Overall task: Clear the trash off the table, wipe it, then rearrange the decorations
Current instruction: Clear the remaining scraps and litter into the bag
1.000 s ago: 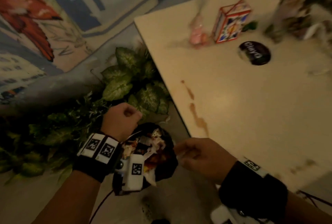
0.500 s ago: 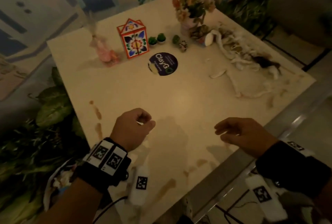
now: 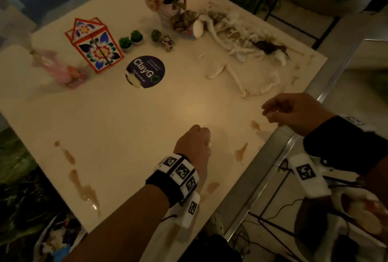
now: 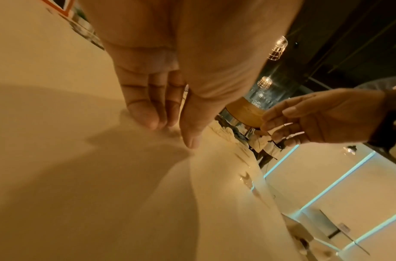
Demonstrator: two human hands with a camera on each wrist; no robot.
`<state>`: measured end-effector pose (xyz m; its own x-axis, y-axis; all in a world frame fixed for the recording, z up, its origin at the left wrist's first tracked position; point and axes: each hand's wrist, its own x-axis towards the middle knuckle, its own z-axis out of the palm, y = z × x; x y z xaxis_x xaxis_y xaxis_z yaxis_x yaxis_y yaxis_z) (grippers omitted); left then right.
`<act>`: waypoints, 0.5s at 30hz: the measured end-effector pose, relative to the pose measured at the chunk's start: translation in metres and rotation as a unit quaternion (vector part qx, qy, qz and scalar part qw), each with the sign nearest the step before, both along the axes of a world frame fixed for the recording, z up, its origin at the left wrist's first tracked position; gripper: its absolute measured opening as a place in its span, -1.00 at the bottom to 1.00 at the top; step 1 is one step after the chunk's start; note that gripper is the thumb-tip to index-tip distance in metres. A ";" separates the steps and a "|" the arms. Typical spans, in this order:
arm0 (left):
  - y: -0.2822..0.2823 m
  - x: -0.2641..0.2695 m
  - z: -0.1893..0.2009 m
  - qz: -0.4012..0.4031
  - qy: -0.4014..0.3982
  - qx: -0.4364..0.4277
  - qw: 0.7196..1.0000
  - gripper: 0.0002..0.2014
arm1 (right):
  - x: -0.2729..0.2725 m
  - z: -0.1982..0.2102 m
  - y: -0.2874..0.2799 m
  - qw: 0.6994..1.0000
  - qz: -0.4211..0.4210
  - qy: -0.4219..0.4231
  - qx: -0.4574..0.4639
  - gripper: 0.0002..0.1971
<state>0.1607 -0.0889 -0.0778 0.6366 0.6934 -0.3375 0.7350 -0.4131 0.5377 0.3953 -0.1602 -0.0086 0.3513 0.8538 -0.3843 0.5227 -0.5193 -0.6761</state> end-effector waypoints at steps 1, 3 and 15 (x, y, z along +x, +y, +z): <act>0.002 0.000 -0.003 -0.005 -0.005 0.006 1.000 -0.92 | 0.001 -0.001 -0.001 1.000 0.000 0.001 0.000 -0.81; 0.004 0.000 -0.003 -0.022 -0.004 0.018 1.000 -0.95 | 0.003 -0.002 0.000 1.000 -0.002 0.001 0.002 -0.82; 0.017 0.018 -0.013 -0.031 0.025 0.002 0.999 -0.95 | 0.055 -0.034 0.075 0.983 0.081 -0.160 -0.046 -0.67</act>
